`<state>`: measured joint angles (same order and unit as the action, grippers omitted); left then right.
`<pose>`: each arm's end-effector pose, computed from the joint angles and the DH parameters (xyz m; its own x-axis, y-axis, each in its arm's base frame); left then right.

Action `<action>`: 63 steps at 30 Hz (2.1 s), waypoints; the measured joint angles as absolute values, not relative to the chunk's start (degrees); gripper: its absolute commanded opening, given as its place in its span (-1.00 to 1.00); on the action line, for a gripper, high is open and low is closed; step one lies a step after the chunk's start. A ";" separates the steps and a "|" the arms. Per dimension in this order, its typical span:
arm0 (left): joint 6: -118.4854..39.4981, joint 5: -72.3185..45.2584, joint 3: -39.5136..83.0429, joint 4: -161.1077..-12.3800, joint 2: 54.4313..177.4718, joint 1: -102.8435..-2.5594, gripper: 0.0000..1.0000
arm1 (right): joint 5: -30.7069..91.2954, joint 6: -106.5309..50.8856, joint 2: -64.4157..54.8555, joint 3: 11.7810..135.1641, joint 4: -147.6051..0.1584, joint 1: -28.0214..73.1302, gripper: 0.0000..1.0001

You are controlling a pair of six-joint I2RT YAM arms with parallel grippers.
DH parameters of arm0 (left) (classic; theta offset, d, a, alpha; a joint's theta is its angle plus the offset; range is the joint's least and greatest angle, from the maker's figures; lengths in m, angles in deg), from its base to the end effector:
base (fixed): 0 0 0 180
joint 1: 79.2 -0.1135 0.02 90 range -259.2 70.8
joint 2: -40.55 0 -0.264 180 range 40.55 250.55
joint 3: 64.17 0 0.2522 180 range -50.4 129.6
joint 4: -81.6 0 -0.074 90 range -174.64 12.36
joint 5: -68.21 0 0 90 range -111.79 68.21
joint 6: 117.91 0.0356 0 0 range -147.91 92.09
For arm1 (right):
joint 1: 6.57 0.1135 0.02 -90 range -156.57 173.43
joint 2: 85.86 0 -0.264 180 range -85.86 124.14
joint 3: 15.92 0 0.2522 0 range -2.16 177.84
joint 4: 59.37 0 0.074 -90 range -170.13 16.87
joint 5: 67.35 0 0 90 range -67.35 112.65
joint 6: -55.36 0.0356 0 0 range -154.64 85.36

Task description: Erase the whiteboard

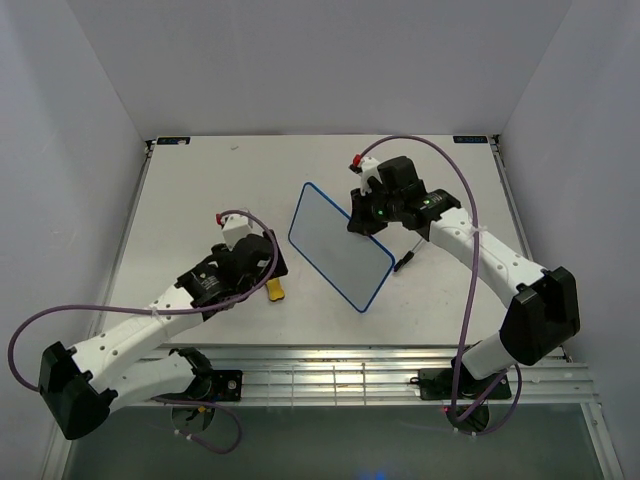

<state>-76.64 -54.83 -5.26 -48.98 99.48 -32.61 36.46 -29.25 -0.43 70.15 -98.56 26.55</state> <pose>0.1539 -0.1345 0.2606 -0.6190 -0.2625 -0.7402 -0.1514 0.9647 -0.2155 0.2768 0.1907 0.3118 -0.5842 -0.2722 -0.7646 -0.6349 0.7402 0.2216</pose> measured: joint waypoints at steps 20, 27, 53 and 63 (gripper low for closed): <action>-61.58 -54.68 -4.21 -43.65 87.81 -32.61 0.96 | 34.01 -35.76 -0.41 83.05 -111.89 21.20 -0.85; -61.54 -55.75 -4.23 -43.49 87.94 -32.61 0.96 | 37.72 -37.95 -0.41 87.05 -113.95 12.69 -0.85; -60.71 -55.70 -4.23 -43.49 90.06 -32.61 0.96 | 55.58 -51.08 2.89 90.74 -120.22 -2.06 -0.85; -60.30 -55.44 -4.25 -43.52 90.06 -32.59 0.96 | 56.37 -54.63 3.87 88.36 -120.20 -2.12 -0.85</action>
